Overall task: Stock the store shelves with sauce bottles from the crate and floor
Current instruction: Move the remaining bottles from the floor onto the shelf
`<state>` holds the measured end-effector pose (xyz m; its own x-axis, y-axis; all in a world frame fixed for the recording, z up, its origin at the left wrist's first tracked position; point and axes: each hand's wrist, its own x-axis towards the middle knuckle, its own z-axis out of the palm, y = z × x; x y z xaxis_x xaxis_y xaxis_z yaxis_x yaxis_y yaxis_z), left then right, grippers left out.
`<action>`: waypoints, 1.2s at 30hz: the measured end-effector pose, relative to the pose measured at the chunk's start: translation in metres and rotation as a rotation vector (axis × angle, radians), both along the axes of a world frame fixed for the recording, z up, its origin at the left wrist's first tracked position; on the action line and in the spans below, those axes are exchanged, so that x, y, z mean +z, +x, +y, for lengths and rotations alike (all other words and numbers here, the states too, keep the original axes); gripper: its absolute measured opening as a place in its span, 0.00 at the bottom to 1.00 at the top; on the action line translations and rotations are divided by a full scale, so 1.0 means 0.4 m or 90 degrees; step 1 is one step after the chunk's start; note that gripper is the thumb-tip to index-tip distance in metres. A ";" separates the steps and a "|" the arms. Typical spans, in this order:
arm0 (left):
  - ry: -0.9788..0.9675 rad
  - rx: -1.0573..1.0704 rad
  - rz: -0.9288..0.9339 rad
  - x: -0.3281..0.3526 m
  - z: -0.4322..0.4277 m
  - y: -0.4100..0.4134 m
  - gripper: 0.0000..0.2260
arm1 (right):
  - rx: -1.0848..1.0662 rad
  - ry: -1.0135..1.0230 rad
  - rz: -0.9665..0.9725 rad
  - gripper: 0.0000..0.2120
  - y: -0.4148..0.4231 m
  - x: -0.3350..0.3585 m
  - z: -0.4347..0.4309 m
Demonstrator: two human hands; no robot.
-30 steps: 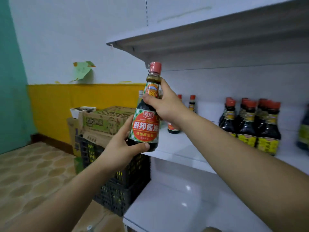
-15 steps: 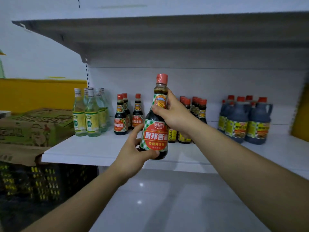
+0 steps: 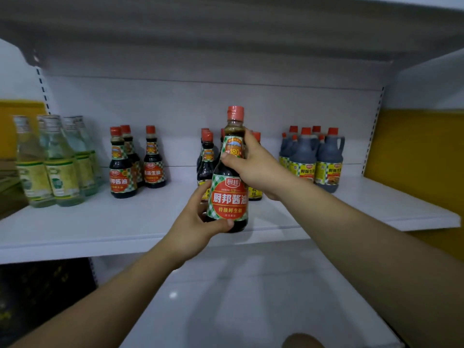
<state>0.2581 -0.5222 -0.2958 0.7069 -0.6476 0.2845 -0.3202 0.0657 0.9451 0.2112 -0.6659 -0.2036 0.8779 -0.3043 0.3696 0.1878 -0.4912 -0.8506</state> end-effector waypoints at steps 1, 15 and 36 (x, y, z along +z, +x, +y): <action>0.012 -0.002 0.006 -0.005 0.011 0.009 0.36 | 0.006 0.000 0.013 0.28 0.011 -0.006 0.004; 0.095 0.089 0.016 -0.038 0.249 0.177 0.36 | 0.111 0.057 0.073 0.27 0.228 -0.066 0.190; 0.695 0.252 -0.255 -0.048 0.501 0.522 0.55 | 0.136 -0.008 -0.003 0.33 0.542 -0.161 0.387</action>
<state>0.4669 -0.3218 -0.3152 0.8960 -0.4430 -0.0299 -0.4188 -0.8656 0.2743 0.4280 -0.5111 -0.2681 0.9201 -0.1075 0.3766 0.2927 -0.4501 -0.8437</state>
